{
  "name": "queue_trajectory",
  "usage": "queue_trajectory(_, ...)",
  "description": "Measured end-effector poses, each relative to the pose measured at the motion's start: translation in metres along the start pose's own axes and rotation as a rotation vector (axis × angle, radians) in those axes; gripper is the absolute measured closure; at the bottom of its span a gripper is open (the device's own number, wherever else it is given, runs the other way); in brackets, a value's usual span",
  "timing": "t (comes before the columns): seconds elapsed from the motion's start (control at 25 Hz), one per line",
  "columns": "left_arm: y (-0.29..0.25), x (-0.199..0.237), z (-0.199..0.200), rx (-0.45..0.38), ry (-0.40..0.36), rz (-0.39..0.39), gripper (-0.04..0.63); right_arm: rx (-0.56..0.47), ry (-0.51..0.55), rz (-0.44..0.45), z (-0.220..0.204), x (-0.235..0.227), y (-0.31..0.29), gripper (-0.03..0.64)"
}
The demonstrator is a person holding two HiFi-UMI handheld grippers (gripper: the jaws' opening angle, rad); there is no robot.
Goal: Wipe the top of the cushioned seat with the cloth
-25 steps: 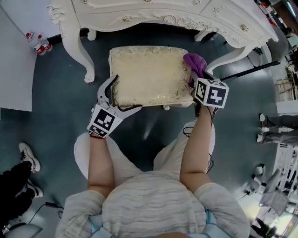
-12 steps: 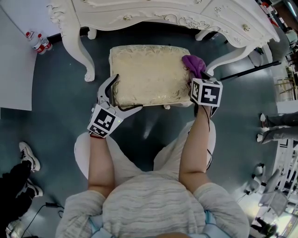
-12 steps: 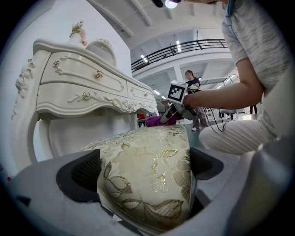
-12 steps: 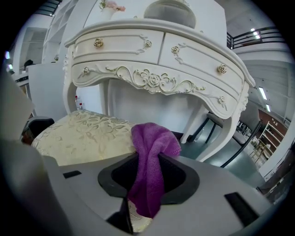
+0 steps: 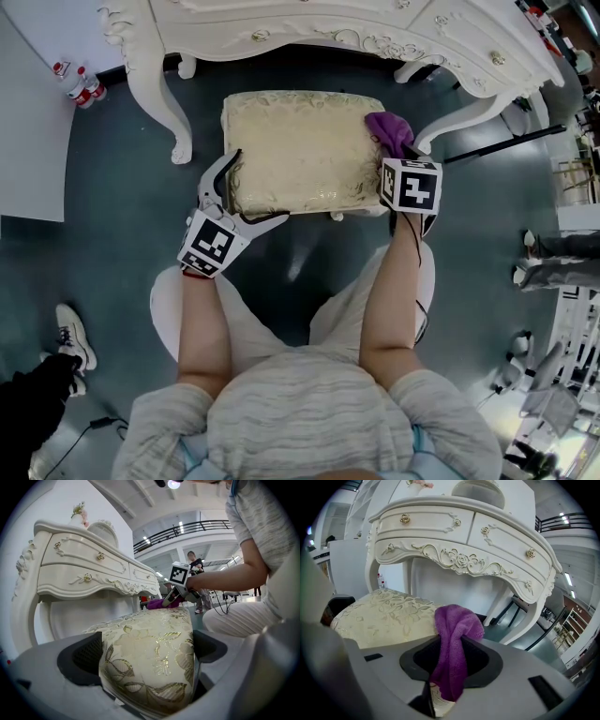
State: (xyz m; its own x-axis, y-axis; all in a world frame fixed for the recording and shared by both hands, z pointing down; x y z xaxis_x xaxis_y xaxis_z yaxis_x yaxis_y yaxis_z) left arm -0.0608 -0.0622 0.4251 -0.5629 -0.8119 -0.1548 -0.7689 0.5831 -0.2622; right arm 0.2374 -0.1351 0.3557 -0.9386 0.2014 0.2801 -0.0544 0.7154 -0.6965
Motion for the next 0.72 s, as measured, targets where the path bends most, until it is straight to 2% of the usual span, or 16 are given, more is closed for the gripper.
queue_trajectory(0.28,0.000,0.000,0.000,0.000,-0.003,-0.001,0.002,-0.001,0.009,0.014,0.002,0.005,0.001,0.503)
queue_trajectory(0.72,0.000,0.001,0.000,0.000,0.000,-0.002,0.002,-0.019,0.010,0.082,0.007,0.018,0.002,0.503)
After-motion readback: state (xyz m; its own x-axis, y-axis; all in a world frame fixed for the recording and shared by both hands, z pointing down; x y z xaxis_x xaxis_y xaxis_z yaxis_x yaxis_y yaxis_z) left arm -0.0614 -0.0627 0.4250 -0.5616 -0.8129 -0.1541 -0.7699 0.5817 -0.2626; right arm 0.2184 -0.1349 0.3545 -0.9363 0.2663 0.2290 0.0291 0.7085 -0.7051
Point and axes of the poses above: the fingertips, and each gripper's own axes: y backward along the fingers, x to its left, z out of its top, the point moved 9 cm from there along y, backward along the fingers, and after that the axes turned 3 degrees about x, right-handed, at the moved point
